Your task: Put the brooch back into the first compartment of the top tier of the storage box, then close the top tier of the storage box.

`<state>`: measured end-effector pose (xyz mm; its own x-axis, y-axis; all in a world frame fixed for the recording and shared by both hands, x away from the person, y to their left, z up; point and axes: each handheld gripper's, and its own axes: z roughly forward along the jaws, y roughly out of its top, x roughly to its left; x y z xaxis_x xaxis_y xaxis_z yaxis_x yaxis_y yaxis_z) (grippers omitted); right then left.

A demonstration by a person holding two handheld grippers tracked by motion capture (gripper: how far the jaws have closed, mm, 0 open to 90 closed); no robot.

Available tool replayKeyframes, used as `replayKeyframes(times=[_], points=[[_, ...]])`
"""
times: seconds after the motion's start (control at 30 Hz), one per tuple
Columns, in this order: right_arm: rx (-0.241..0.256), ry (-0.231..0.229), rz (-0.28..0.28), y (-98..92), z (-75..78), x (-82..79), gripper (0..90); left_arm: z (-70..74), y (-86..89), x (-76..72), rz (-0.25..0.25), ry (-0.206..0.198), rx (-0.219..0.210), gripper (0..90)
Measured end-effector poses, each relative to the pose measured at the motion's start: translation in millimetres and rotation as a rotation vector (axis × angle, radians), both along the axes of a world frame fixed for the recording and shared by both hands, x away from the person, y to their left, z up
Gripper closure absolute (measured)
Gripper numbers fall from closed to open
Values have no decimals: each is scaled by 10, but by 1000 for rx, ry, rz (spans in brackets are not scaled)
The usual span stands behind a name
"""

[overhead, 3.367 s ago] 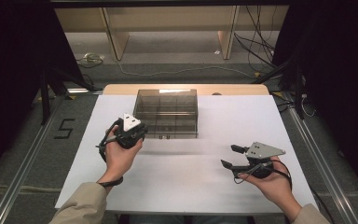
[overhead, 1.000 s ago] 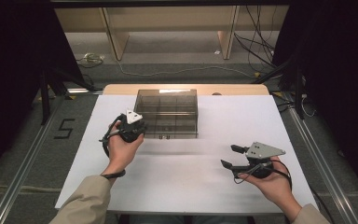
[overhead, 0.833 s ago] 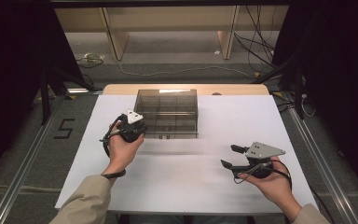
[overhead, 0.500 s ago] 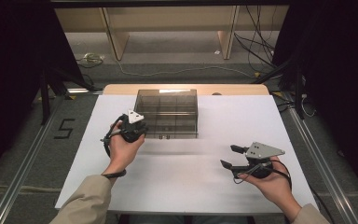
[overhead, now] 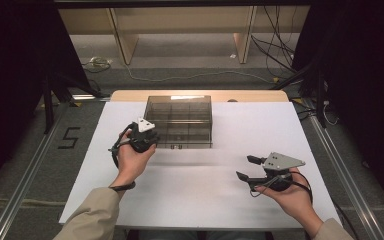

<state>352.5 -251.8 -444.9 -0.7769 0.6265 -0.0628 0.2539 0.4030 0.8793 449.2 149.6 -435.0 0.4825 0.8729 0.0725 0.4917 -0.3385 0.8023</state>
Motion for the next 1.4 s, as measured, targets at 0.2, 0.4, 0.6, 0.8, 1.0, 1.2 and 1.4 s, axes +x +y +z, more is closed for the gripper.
replayKeyframes(times=[0.2, 0.4, 0.6, 0.8, 1.0, 1.2, 1.4], points=[[-1, 0, 0, -3, 1, 0, 333, 8, 0, -2, 9, -4, -6, 754], [2, -1, -3, -11, 9, -2, 333, 115, 21, -58, 3, -60, -49, 645], [2, -2, -4, -7, 15, 2, 333, 177, 59, -129, -20, -83, -95, 539], [5, -3, -10, -5, 21, 19, 333, 210, 86, -259, -73, -82, -127, 344], [6, -3, -10, 1, 22, 18, 333, 217, 91, -319, -104, -88, -137, 255], [8, -3, -13, -17, 21, 22, 333, 211, 75, -323, -112, -109, -130, 272], [14, -4, -17, -30, 28, 19, 333, 185, 89, -429, -128, -137, -156, 474]])
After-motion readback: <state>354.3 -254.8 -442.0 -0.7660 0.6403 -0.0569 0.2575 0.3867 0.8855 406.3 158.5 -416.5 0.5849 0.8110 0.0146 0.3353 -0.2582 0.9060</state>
